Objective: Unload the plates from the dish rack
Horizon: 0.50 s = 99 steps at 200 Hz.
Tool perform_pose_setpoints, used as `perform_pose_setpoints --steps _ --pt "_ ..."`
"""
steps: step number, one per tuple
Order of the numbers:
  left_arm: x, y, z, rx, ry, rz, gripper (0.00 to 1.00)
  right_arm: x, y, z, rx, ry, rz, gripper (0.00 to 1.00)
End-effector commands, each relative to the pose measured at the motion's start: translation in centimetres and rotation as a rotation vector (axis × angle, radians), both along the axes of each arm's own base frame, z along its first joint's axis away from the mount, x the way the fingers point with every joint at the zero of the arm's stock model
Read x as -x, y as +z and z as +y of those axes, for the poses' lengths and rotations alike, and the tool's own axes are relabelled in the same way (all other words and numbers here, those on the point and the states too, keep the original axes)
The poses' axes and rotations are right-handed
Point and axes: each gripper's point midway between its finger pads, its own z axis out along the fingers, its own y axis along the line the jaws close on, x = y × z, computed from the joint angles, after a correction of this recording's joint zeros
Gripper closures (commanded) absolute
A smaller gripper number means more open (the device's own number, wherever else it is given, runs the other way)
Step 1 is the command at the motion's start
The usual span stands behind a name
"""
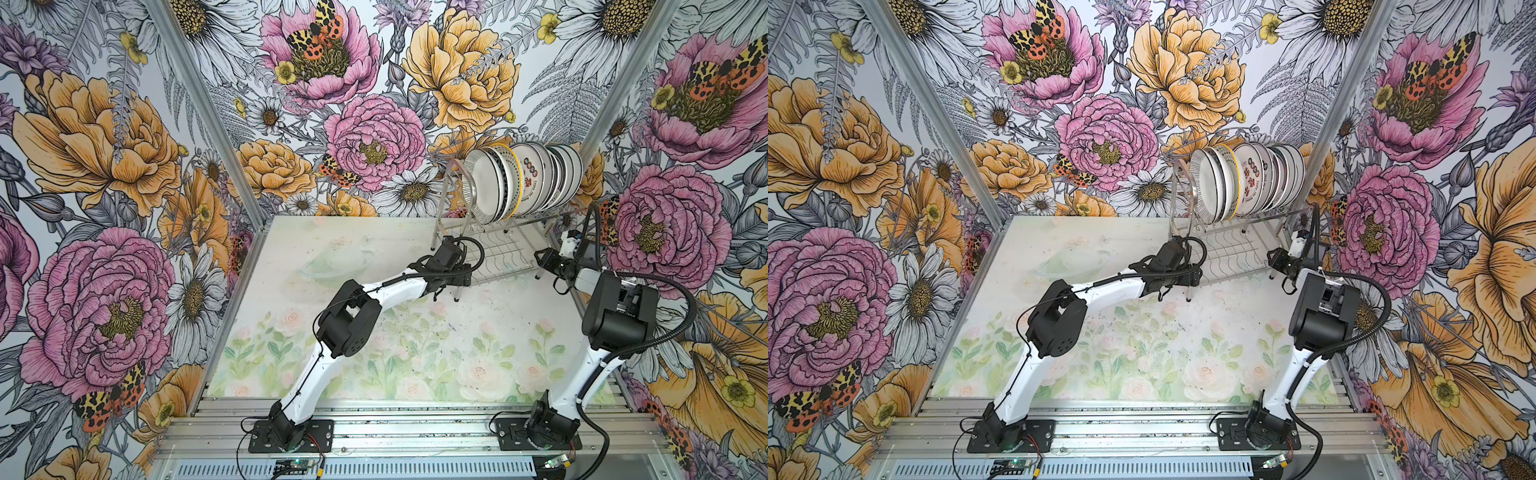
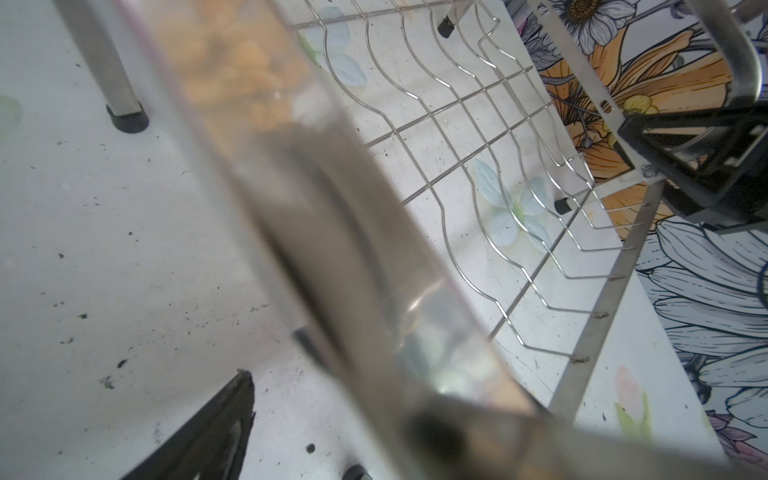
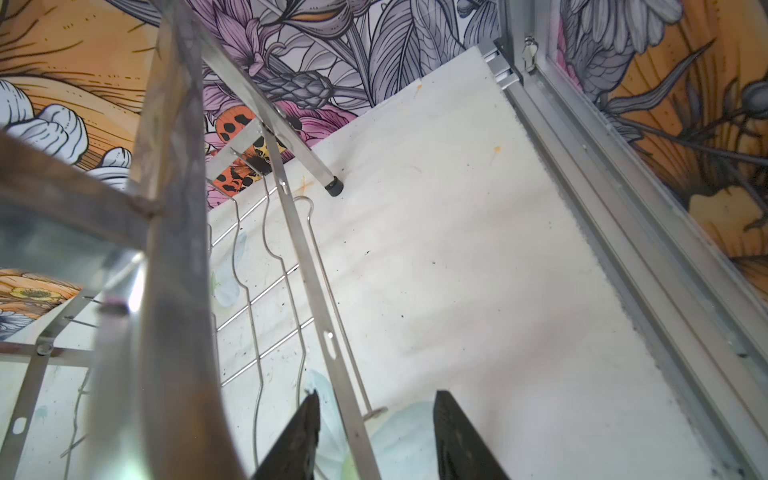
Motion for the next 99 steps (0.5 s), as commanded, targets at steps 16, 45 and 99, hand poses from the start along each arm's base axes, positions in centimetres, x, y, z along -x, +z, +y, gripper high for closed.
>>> perform_pose_setpoints --steps 16,45,99 --pt "7.2 -0.6 -5.2 -0.016 -0.314 -0.012 0.04 0.9 0.2 5.6 -0.168 0.131 0.039 0.45" --pt "7.4 0.2 -5.2 -0.011 -0.339 -0.028 0.01 1.1 0.5 5.7 -0.163 0.131 0.036 0.38" --pt "7.6 1.8 -4.9 -0.009 -0.361 -0.062 0.01 2.0 1.3 5.5 -0.14 0.1 0.032 0.26"
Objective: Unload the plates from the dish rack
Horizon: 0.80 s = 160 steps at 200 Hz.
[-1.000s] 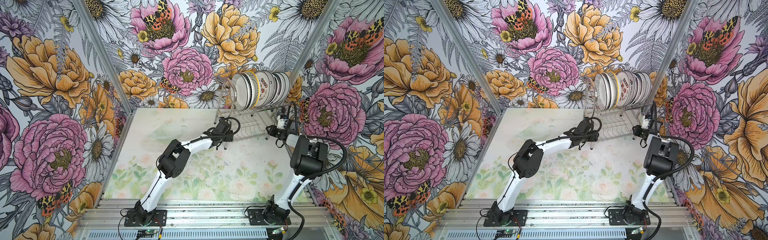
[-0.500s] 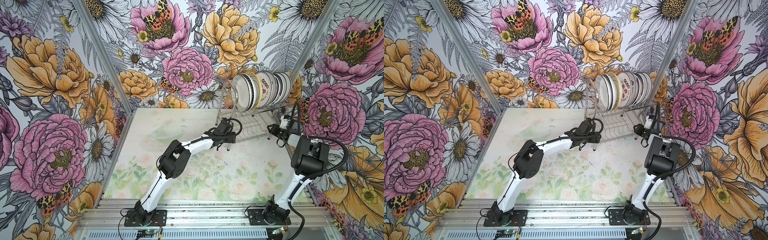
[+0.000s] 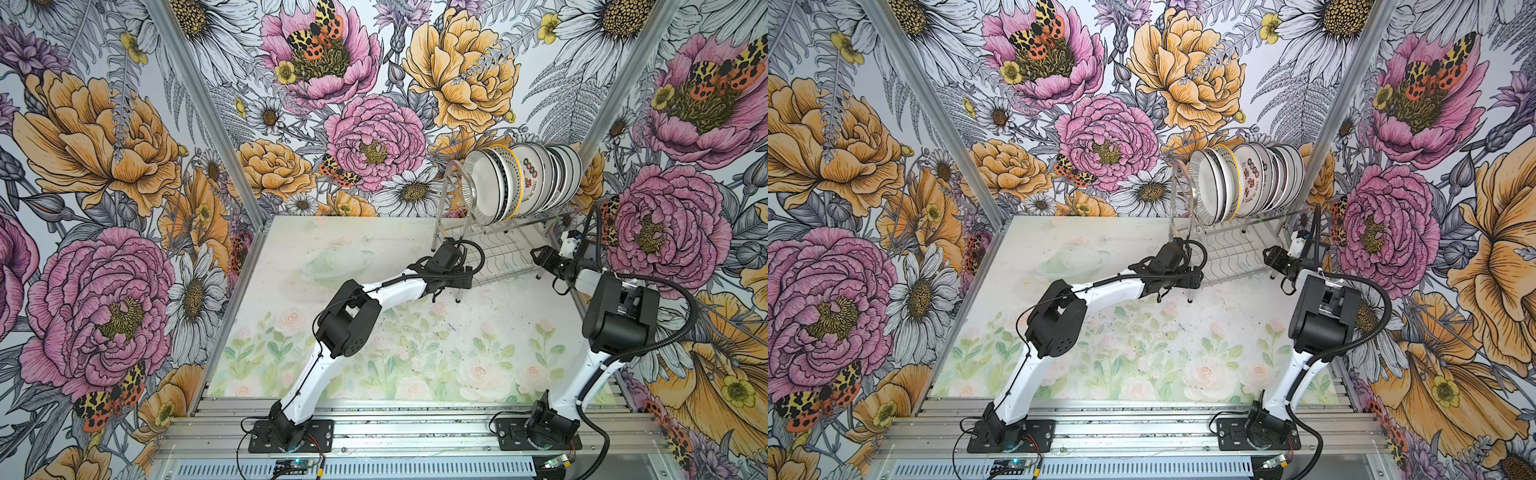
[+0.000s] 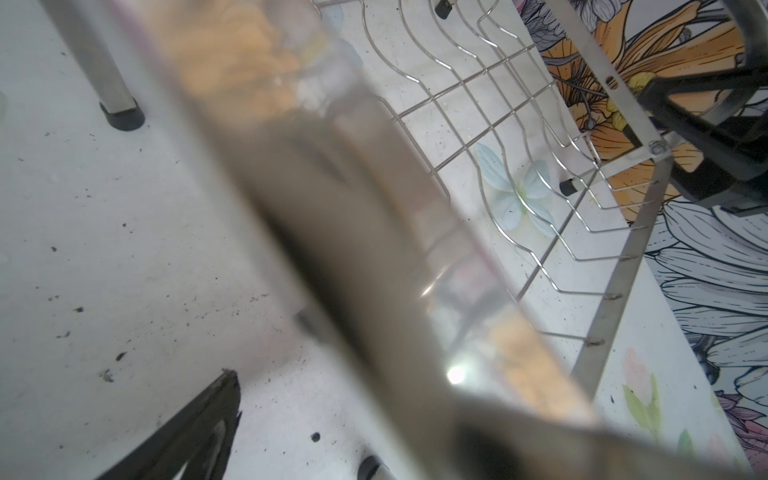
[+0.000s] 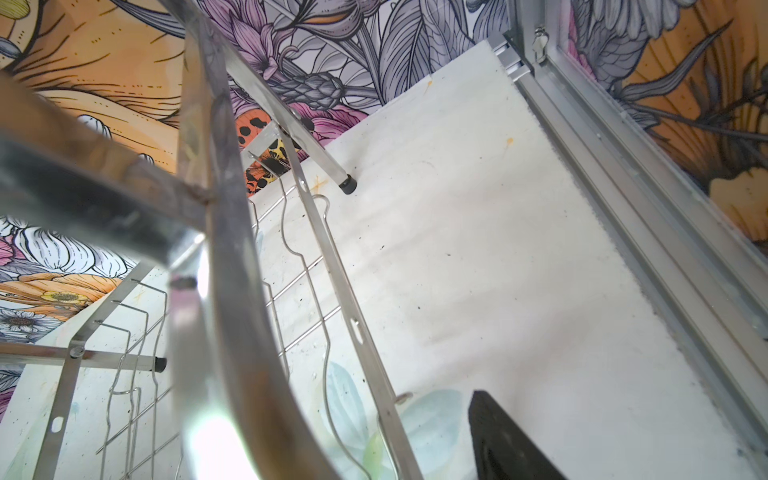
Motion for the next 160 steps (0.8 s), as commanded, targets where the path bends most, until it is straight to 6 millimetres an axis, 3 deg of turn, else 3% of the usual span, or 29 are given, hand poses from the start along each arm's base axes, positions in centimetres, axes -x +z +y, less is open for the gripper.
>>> perform_pose_setpoints --steps 1,55,69,112,160 --pt "7.1 2.2 -5.0 0.006 -0.33 -0.06 0.01 1.5 0.6 4.8 -0.112 0.103 0.037 0.26" --pt "8.2 2.3 -4.5 0.0 -0.344 -0.062 0.01 2.8 1.2 4.7 -0.095 0.072 0.037 0.18" --pt "9.0 2.3 -4.5 -0.011 -0.365 -0.072 0.01 3.3 1.2 4.5 -0.09 0.053 0.043 0.01" --pt "10.2 2.7 -4.0 -0.024 -0.362 -0.087 0.01 4.3 2.1 4.7 -0.084 0.04 0.028 0.01" --pt "10.2 1.7 -3.2 -0.041 -0.339 -0.067 0.01 5.2 2.3 4.9 -0.075 0.039 0.026 0.01"
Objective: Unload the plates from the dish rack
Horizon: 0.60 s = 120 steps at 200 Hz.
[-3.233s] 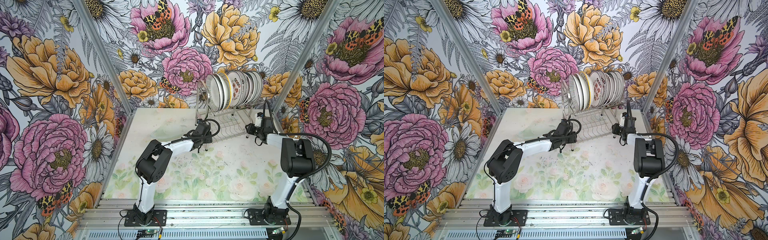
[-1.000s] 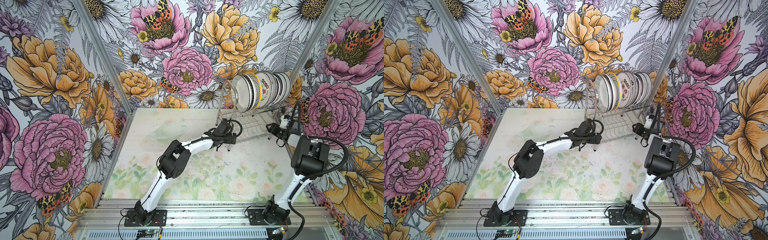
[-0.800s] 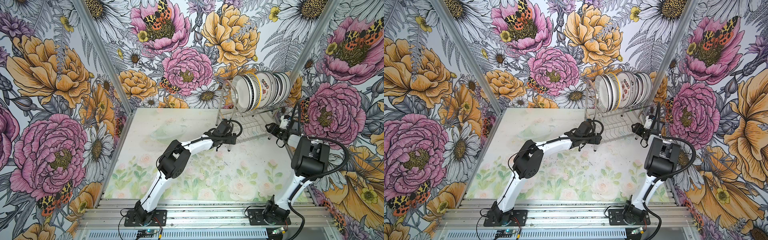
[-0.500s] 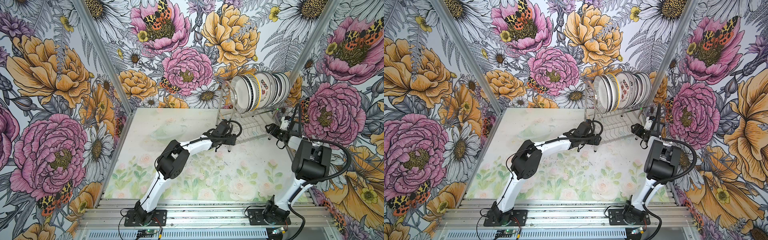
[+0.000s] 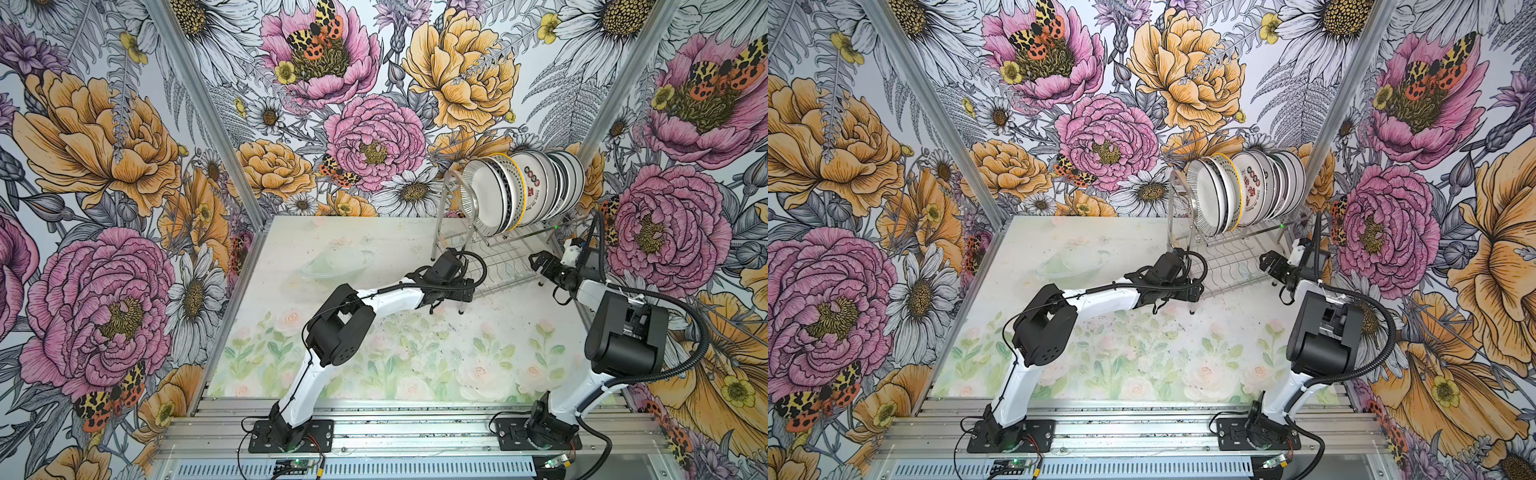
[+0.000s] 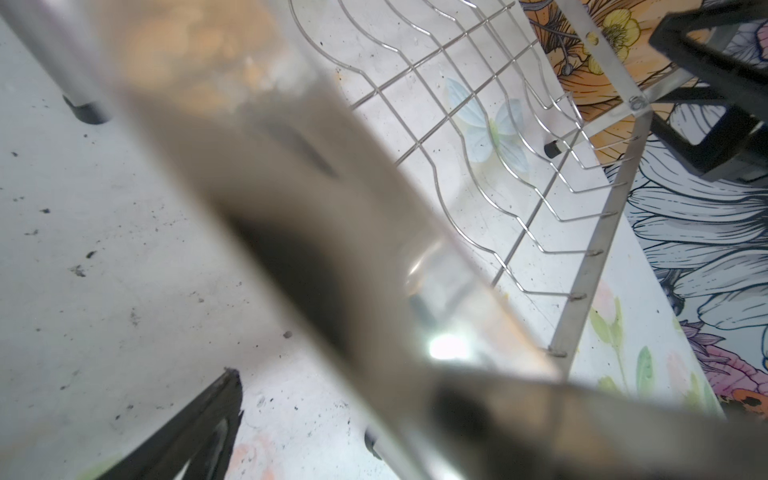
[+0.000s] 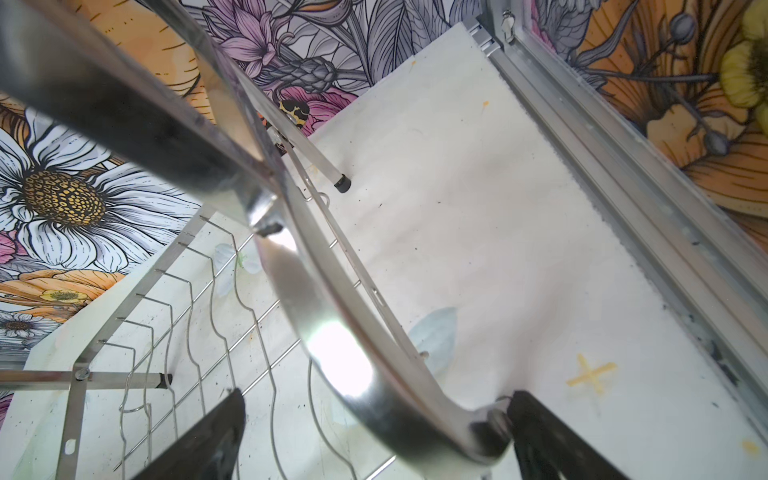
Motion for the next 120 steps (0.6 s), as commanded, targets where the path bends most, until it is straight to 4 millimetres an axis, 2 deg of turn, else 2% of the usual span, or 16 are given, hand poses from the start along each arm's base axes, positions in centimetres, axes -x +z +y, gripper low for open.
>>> perform_pose_setpoints --steps 1,34,65,79,109,120 --pt "5.4 1.5 -3.7 -0.024 -0.276 -0.101 0.01 0.8 1.2 3.6 -0.083 0.099 -0.01 0.01" --pt "4.5 1.5 -3.0 0.002 -0.249 -0.073 0.01 0.6 0.7 3.6 -0.093 0.096 0.0 0.01" --pt "4.2 3.0 -3.1 0.042 -0.234 -0.071 0.01 0.5 0.7 3.4 -0.084 0.09 0.001 0.01" --pt "2.9 3.4 -1.8 -0.02 -0.112 -0.109 0.01 0.6 0.7 3.5 -0.078 0.083 0.004 0.01" --pt "2.7 4.0 -1.4 -0.102 -0.026 -0.172 0.01 0.5 0.5 3.6 -0.062 0.066 0.012 0.01" --pt "2.2 4.0 -0.7 -0.152 0.047 -0.191 0.01 0.6 0.3 3.6 -0.065 0.056 0.018 0.01"
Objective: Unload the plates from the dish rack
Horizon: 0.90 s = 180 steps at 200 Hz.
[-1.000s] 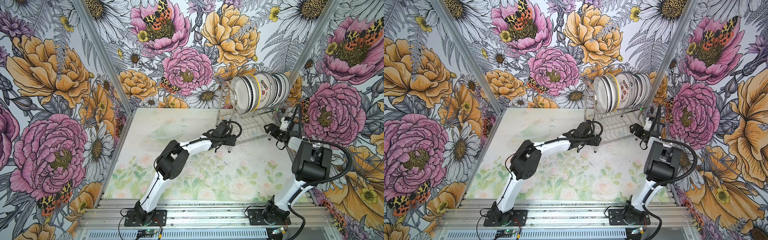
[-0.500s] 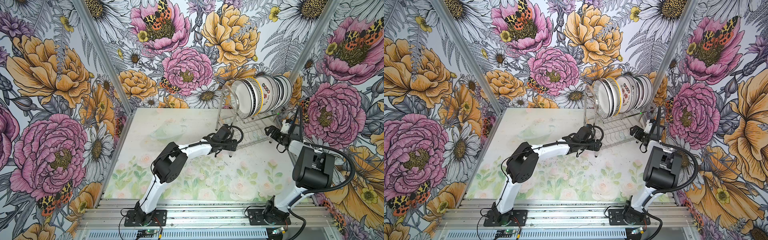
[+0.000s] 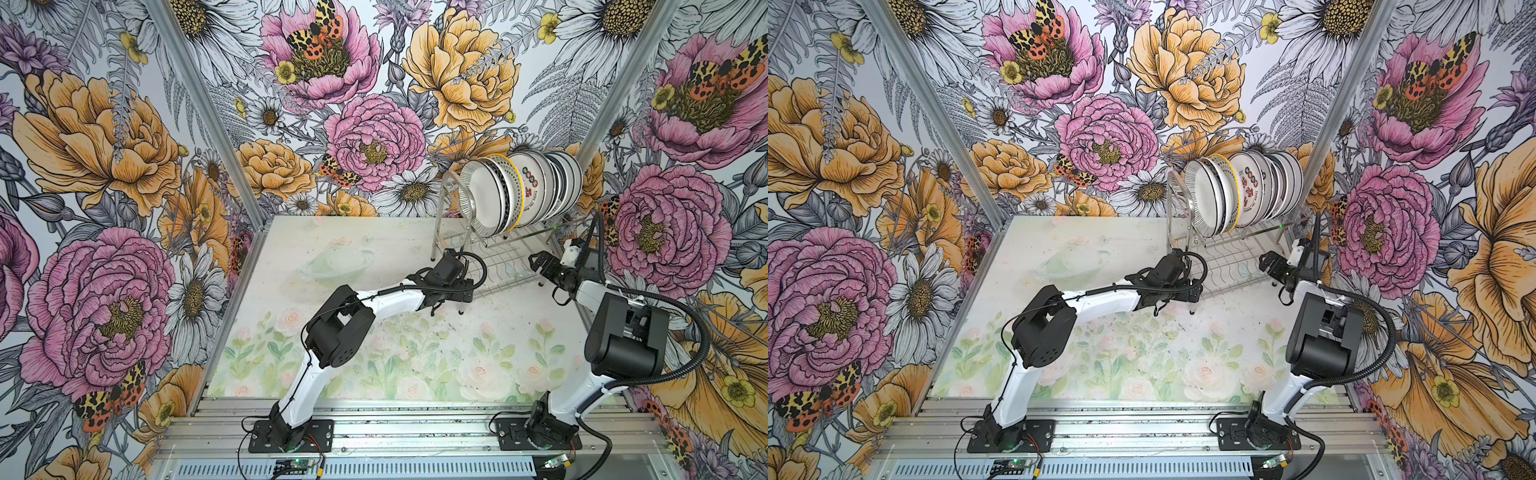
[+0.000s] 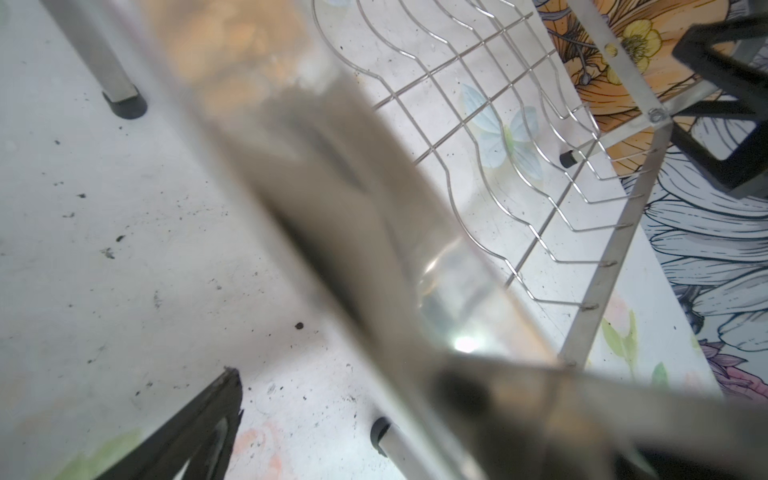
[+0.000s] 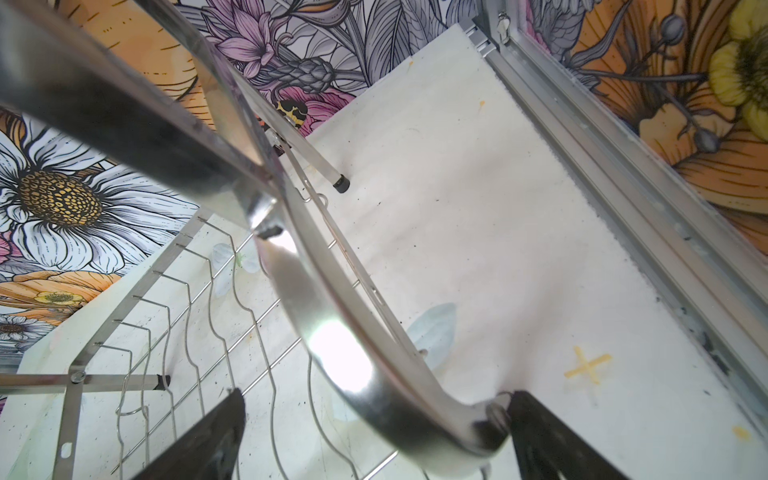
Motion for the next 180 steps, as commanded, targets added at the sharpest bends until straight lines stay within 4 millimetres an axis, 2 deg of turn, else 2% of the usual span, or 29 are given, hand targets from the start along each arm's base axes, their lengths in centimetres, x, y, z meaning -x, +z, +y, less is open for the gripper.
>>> perform_pose_setpoints --steps 1,31,61,85,128,162,180 --pt "2.2 3.9 -1.3 -0.132 -0.027 -0.172 0.01 0.5 0.3 3.5 -0.072 0.068 0.014 0.01" --pt "1.4 3.9 -0.3 -0.133 0.096 -0.173 0.01 0.7 -0.4 3.9 -0.079 0.056 0.035 0.01" --pt "1.1 3.7 -0.6 -0.176 0.172 -0.213 0.01 0.9 -1.0 4.1 -0.084 0.04 0.053 0.01" --pt "0.5 3.6 -0.9 -0.184 0.203 -0.223 0.02 0.9 -1.3 5.1 -0.095 0.067 0.058 0.01" --pt "-0.3 2.9 1.8 -0.213 0.294 -0.221 0.01 0.9 -1.3 5.4 -0.097 0.067 0.058 0.01" --pt "0.2 4.8 2.8 -0.18 0.326 -0.24 0.01 1.3 -0.5 5.4 -0.089 0.056 0.045 0.01" --pt "0.8 6.6 1.8 -0.122 0.283 -0.262 0.01 1.6 0.0 5.6 -0.092 0.056 0.034 0.01"
